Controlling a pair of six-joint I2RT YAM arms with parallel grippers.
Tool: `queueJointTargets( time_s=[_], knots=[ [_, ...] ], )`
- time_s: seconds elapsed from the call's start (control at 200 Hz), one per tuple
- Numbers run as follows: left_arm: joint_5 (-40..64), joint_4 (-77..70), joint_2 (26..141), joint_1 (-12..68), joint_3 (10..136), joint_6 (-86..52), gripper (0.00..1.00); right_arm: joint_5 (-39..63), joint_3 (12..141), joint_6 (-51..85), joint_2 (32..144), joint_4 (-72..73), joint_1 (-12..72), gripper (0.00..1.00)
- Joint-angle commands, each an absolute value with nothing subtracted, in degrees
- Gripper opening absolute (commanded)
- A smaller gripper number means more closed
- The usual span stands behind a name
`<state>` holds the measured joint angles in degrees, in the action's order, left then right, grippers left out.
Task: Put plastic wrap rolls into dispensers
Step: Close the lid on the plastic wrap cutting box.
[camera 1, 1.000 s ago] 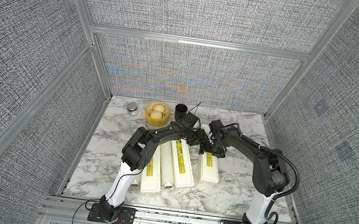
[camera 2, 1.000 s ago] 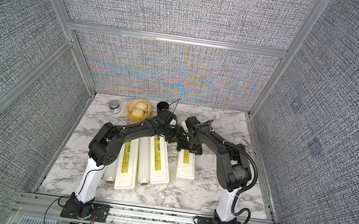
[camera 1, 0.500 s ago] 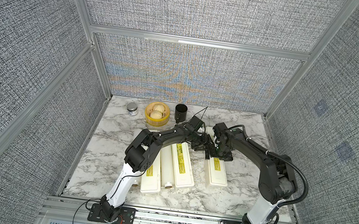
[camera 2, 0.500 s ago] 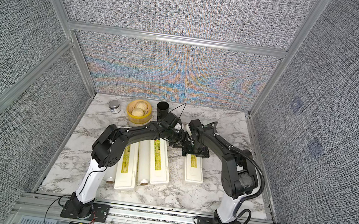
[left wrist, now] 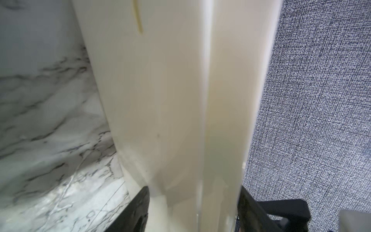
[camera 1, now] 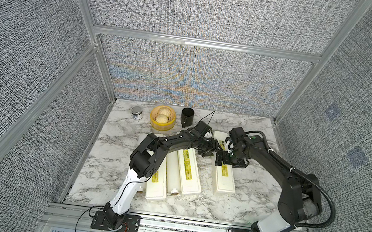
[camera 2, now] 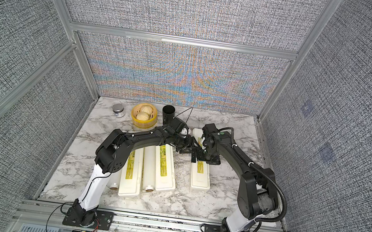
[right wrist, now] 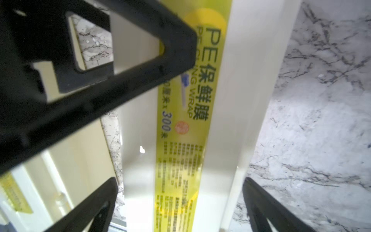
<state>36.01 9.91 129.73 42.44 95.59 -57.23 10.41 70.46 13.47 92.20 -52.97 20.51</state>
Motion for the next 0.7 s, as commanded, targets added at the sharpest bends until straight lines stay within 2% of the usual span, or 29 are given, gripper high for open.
queueJointTargets(
  time_s=[0.0, 0.115, 0.335, 0.691],
  knots=[
    [31.13, 16.96, 130.37, 42.13, 94.82, -56.57, 0.66, 17.12, 67.86, 12.13, 89.72, -54.29, 19.44, 0.99],
    [31.25, 16.88, 129.58, 41.76, 94.44, -56.55, 0.66, 20.44, 63.93, 12.53, 87.01, -53.65, 19.33, 0.99],
    [33.15, 15.42, 129.14, 41.69, 94.1, -57.19, 0.66, 18.72, 58.08, 14.9, 86.05, -50.21, 19.16, 0.98],
    [35.55, 11.93, 123.04, 44.35, 86.97, -59.66, 0.71, 14.97, 59.18, 18.24, 86.67, -48.51, 20.0, 0.9]
  ],
)
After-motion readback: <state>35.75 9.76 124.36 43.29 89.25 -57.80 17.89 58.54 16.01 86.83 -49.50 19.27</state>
